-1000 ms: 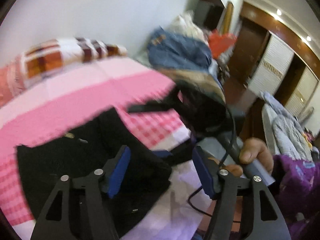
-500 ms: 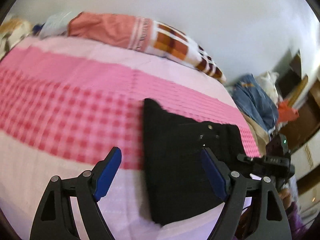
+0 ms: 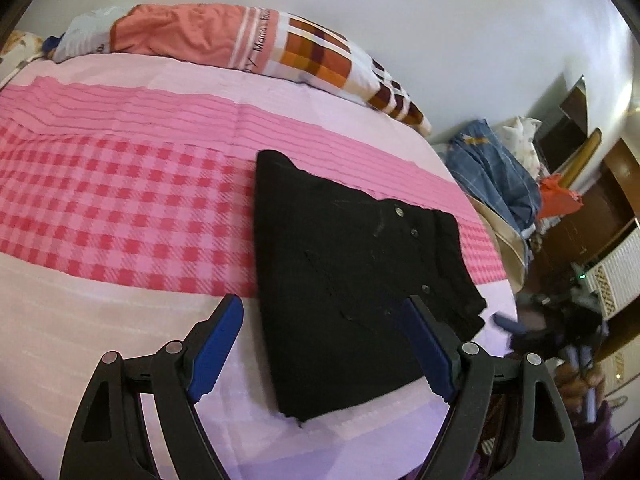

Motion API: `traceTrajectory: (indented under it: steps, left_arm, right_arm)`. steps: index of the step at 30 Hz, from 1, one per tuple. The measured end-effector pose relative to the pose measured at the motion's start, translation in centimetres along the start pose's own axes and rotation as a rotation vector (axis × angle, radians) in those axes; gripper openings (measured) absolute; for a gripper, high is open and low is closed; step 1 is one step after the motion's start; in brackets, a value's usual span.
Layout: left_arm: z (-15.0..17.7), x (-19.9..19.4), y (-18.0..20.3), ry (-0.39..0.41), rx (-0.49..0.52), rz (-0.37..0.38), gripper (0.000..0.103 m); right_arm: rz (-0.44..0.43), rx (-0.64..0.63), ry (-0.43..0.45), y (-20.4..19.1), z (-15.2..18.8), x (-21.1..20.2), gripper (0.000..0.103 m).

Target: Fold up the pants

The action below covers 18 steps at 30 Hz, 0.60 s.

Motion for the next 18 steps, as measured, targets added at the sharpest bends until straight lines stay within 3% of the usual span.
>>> traceTrajectory:
  steps: [2, 4, 10, 14, 15, 16, 18]
  left_arm:
    - [0.2, 0.1, 0.1, -0.014, 0.002, 0.005, 0.082]
    - [0.4, 0.0, 0.1, -0.021, 0.001, 0.007, 0.082]
    - [0.6, -0.1, -0.9, -0.019, -0.058, 0.011, 0.082]
    - [1.1, 0.5, -1.3, -0.052, -0.084, 0.007, 0.082]
    - [1.2, 0.6, -1.4, -0.054, -0.085, 0.004, 0.082]
    - [1.3, 0.6, -1.4, -0.058, -0.088, 0.001, 0.082]
    - [1.4, 0.8, -1.6, -0.069, -0.101, -0.003, 0.082]
  right_arm:
    - [-0.011, 0.032, 0.004, 0.5, 0.1, 0.5, 0.038]
    - [0.032, 0.025, 0.02, 0.6, 0.0, 0.8, 0.035]
    - [0.061, 0.009, 0.079, -0.1, -0.4, 1.5, 0.043]
    - [0.105, -0.003, 0.106, -0.1, -0.4, 2.2, 0.043]
    - [0.119, -0.007, 0.112, 0.0, -0.4, 2.1, 0.035]
    - [0.163, -0.04, 0.119, 0.0, -0.4, 2.1, 0.018]
    - [0.152, -0.061, 0.133, -0.2, -0.2, 1.8, 0.016]
Point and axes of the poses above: each gripper's, at about its wrist camera, not at the fingertips, and x roughly the way its jaws point, y to its right, z to its underside, the point moved 5 cm from there along x, roughly the way its jaws point, and after that the axes turned 11 degrees about y, right-handed, at the moved point
